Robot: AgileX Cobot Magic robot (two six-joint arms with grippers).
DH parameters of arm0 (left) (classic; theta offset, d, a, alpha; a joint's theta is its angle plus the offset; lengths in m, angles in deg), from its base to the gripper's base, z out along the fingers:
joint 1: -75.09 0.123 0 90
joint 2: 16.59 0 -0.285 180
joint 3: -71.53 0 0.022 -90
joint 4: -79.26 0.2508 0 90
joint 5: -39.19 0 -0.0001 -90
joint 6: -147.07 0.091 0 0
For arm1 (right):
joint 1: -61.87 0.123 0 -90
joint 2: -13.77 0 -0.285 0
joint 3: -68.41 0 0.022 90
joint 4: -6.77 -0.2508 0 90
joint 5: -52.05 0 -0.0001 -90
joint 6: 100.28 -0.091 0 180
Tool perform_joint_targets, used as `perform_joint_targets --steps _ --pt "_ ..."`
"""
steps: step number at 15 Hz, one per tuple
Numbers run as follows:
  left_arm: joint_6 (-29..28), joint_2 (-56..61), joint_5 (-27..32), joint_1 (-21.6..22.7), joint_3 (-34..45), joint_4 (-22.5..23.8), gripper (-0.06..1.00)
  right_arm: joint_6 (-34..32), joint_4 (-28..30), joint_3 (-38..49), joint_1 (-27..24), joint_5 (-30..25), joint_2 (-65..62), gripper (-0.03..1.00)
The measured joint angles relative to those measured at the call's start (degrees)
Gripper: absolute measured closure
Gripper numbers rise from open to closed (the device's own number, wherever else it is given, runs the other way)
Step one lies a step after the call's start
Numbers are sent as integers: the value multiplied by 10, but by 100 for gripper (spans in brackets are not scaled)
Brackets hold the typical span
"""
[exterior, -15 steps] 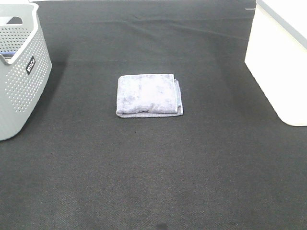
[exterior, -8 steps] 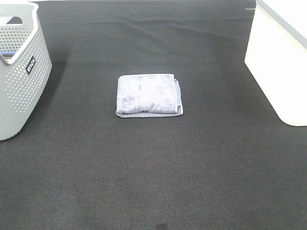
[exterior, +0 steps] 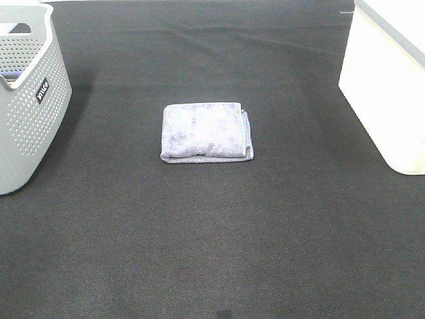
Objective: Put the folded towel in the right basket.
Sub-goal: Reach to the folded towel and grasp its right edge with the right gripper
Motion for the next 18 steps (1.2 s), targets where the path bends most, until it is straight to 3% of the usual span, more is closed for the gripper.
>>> perform_joint_targets --steps 2,7,8,12,18 --pt "0 0 0 0 0 0 -3 6 -19 -70 0 -3 98 24" --pt "0 0 0 0 0 0 -3 28 -49 -319 0 -98 376 24" --pt "0 0 0 0 0 0 -3 28 -49 -319 0 -98 376 24" --pt "0 0 0 0 0 0 -3 53 -99 -482 6 -140 553 24" --pt "0 0 0 0 0 0 -3 65 -113 -582 99 -144 743 24"
